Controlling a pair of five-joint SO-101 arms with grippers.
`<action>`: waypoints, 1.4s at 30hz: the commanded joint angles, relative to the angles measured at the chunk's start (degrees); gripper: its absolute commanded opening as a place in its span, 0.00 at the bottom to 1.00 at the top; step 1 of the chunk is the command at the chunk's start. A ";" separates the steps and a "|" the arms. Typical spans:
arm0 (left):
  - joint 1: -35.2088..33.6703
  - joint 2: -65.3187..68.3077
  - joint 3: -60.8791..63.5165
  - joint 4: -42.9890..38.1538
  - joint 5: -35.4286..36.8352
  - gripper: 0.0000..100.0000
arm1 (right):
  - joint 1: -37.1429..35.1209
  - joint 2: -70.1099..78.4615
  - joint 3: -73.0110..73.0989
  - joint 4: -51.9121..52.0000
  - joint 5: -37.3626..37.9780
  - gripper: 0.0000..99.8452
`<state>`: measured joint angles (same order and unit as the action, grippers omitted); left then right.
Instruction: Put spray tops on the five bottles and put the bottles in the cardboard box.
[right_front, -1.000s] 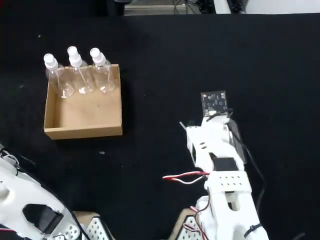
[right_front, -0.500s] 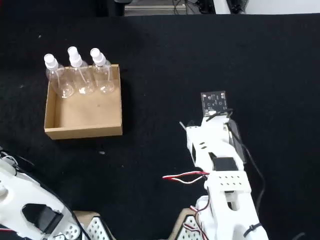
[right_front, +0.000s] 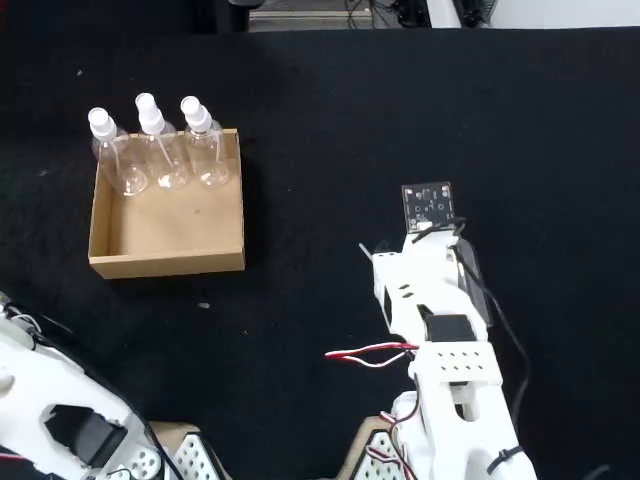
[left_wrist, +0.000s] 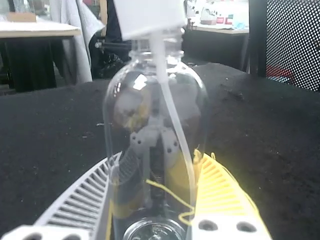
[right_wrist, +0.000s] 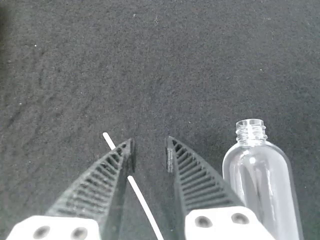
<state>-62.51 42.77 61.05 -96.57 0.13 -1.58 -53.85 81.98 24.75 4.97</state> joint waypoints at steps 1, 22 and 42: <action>-0.40 1.67 -1.80 -0.62 -5.54 0.03 | -0.53 -1.10 -0.57 -1.58 0.18 0.08; -0.48 1.32 -2.51 -0.62 -7.38 0.42 | -0.44 -1.10 -0.57 -1.58 0.18 0.08; -1.98 -10.20 5.49 -3.34 -7.38 0.43 | -0.44 -1.10 -0.66 -1.58 0.18 0.08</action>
<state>-64.35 40.13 62.20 -97.71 -7.34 -1.58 -53.85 81.98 24.75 4.97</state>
